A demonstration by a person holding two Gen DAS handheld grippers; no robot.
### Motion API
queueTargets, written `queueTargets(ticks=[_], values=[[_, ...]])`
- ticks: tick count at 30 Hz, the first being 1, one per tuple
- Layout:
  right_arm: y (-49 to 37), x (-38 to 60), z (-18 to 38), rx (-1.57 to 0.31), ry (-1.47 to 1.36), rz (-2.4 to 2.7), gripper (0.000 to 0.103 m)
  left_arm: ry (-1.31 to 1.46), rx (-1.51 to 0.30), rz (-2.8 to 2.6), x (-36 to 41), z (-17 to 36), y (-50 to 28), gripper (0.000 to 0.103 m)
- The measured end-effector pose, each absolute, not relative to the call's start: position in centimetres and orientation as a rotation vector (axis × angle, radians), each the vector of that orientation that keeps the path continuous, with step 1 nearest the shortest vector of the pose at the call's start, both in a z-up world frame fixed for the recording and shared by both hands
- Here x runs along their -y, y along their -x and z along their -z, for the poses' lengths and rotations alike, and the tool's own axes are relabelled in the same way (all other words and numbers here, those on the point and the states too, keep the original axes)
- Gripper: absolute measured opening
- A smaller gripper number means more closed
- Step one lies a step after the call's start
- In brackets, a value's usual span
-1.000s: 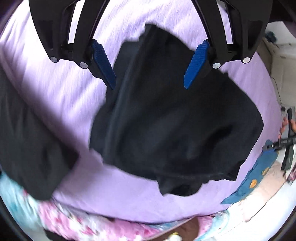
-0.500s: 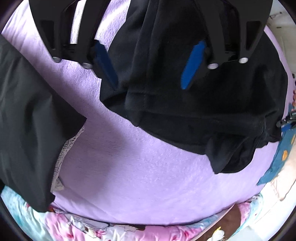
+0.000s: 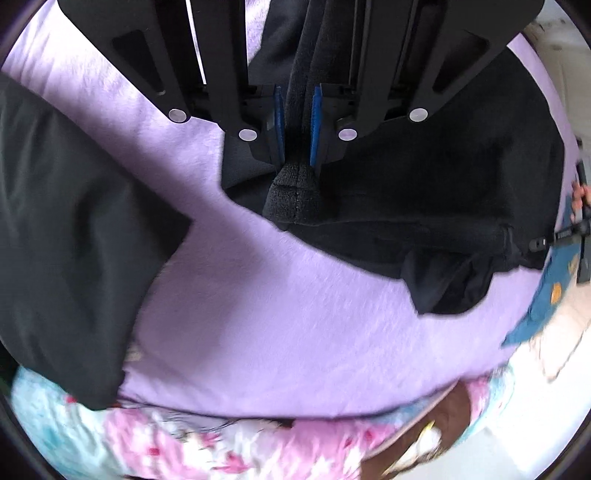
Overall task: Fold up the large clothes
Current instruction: 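Close both grippers on the edge of the folded jacket, then move both open grippers onto the edge of the jacket bundle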
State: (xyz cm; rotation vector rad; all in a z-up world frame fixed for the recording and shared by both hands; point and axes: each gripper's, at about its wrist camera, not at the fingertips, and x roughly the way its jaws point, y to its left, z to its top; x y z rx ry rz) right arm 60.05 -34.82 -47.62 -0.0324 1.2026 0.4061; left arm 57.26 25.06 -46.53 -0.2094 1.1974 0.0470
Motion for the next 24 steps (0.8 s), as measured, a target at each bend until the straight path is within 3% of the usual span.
queueTargets(ticks=[2, 5, 7, 9, 11, 12, 14, 18, 24], values=[[-60.0, 35.5, 48.0, -1.210, 0.025, -0.383, 0.010, 0.250, -1.177, -0.068, -25.7, 46.4, -57.2, 0.010], [-60.1, 35.1, 49.6, -1.227, 0.050, -0.355, 0.011, 0.246, -1.184, -0.107, -25.6, 47.0, -57.7, 0.020], [-60.3, 34.7, 50.9, -1.255, 0.033, -0.342, 0.011, 0.247, -1.203, -0.154, -25.6, 47.8, -57.8, 0.039], [-60.5, 34.1, 52.1, -1.274, 0.041, -0.334, 0.016, 0.243, -1.213, -0.224, -26.0, 48.4, -57.8, 0.077], [-60.7, 34.1, 52.0, -1.276, 0.011, -0.327, 0.026, 0.274, -1.191, -0.269, -26.8, 48.0, -57.2, 0.087], [-60.7, 34.3, 51.5, -1.266, 0.000, -0.326, 0.049, 0.309, -1.181, -0.254, -27.2, 47.6, -56.9, 0.088], [-60.2, 34.9, 50.0, -1.218, -0.024, -0.346, 0.077, 0.332, -1.177, -0.217, -27.6, 46.7, -56.1, 0.094], [-58.2, 37.2, 47.8, -1.204, -0.084, -0.418, 0.079, 0.450, -1.159, -0.102, -28.9, 45.1, -53.1, 0.097], [-54.6, 40.1, 50.0, -1.274, -0.141, -0.423, 0.082, 0.513, -1.253, -0.044, -29.8, 47.1, -48.1, 0.097]])
